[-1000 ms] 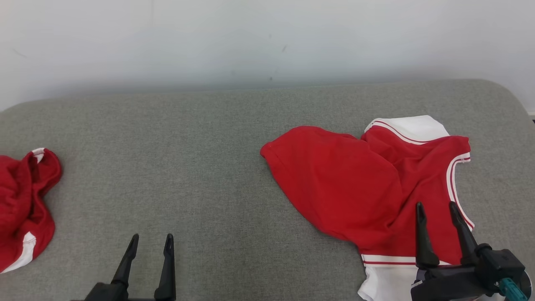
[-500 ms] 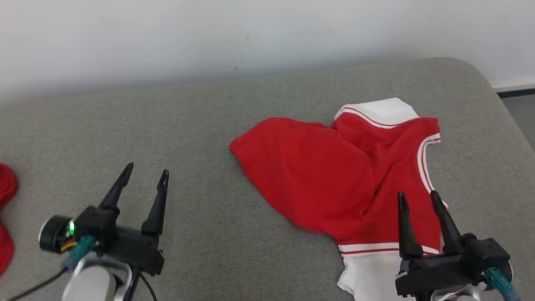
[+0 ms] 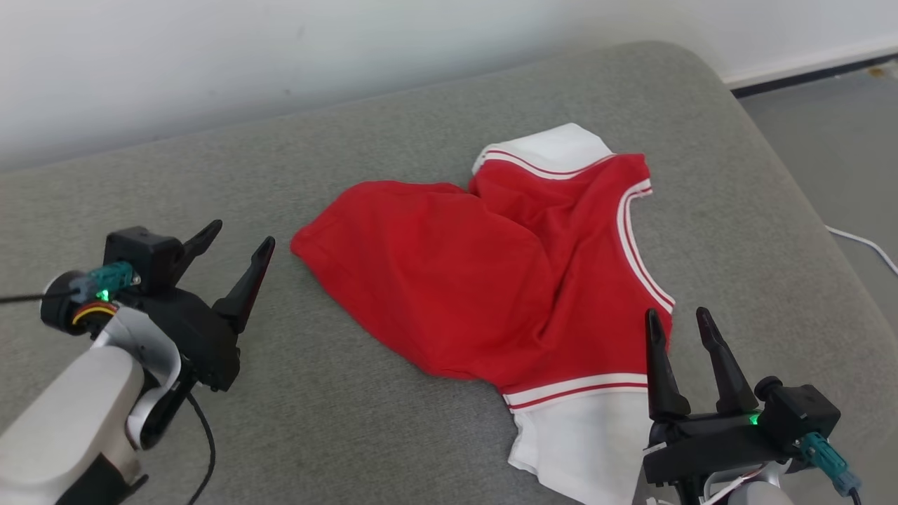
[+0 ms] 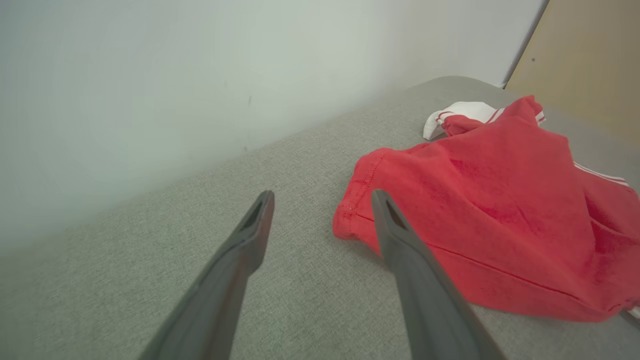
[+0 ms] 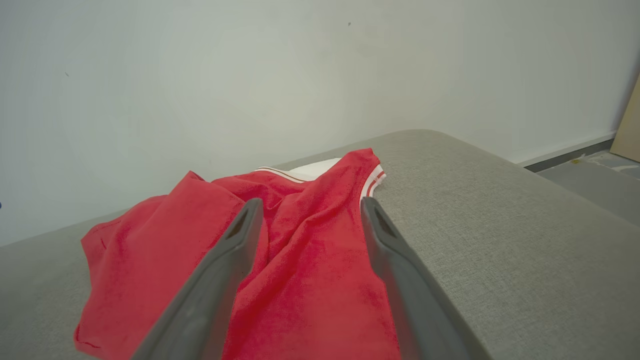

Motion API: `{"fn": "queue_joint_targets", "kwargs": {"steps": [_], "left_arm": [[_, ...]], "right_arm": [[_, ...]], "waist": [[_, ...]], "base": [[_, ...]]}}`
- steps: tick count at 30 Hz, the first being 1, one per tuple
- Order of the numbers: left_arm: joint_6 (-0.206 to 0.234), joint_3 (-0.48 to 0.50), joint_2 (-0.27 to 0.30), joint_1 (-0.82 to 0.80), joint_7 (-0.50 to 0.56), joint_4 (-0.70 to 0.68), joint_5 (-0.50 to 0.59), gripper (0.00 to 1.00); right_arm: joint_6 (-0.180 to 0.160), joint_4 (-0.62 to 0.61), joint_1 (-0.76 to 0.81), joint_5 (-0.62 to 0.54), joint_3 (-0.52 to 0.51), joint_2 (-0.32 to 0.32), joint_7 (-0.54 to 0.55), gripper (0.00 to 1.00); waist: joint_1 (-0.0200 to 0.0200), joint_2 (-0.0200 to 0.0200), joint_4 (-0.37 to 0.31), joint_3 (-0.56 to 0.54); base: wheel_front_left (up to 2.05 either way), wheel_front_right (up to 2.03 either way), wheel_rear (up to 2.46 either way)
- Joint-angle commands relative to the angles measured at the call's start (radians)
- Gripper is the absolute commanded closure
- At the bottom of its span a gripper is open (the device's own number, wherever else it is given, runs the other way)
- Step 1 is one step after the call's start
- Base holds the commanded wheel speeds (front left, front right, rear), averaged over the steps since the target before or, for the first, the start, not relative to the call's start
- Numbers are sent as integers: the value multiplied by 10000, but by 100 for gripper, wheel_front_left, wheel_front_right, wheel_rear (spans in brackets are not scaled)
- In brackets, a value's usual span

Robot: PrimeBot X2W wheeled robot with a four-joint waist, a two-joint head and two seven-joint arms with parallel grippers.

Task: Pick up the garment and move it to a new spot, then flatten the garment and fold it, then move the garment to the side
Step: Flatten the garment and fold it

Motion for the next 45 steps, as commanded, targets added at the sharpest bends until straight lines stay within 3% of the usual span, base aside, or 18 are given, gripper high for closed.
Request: {"fn": "queue_joint_targets", "kwargs": {"steps": [1, 13, 26, 27, 28, 29, 33, 45], "left_arm": [[17, -537, 290, -424, 247, 37, -460, 0], [17, -2819, 977, -1977, 654, 905, -1882, 0], [17, -4490, 1132, -2901, 1261, 1919, -3006, 0], [17, -4626, 1143, -2986, 1304, 1911, -3032, 47], [17, -4721, 1163, -3063, 1278, 1929, -3084, 80], [17, -4792, 1160, -3090, 1226, 1924, -3178, 100], [17, -5121, 1124, -3290, 920, 1841, -3277, 100], [19, -5381, 1189, -2594, -1591, 695, -3802, 100]], "right_arm": [[-25, 52, -128, 119, 86, 27, -6, 0], [-25, 198, -334, 278, 297, 25, -8, 0], [-26, 338, -477, 498, 437, 27, -6, 0], [-25, 328, -468, 513, 443, 27, -6, 0], [-25, 317, -457, 526, 436, 25, -8, 0], [-25, 314, -441, 528, 416, 24, -6, 0], [-25, 307, -328, 414, 283, 26, -6, 0], [-25, 539, -82, -267, -287, 21, -6, 0]], "waist": [[-1, -1, -497, 361], [-1, -1, -1083, 680], [-1, -1, -1590, 1080], [-1, -1, -1606, 1100], [-1, -1, -1615, 1114], [-1, -1, -1613, 1121], [-1, -1, -1419, 1063], [-1, -1, 911, 275]], "base": [[0, 0, 0], [0, 0, 0], [0, 0, 0], [0, 0, 0], [0, 0, 0], [0, 0, 0], [0, 0, 0], [0, 0, 0]]}}
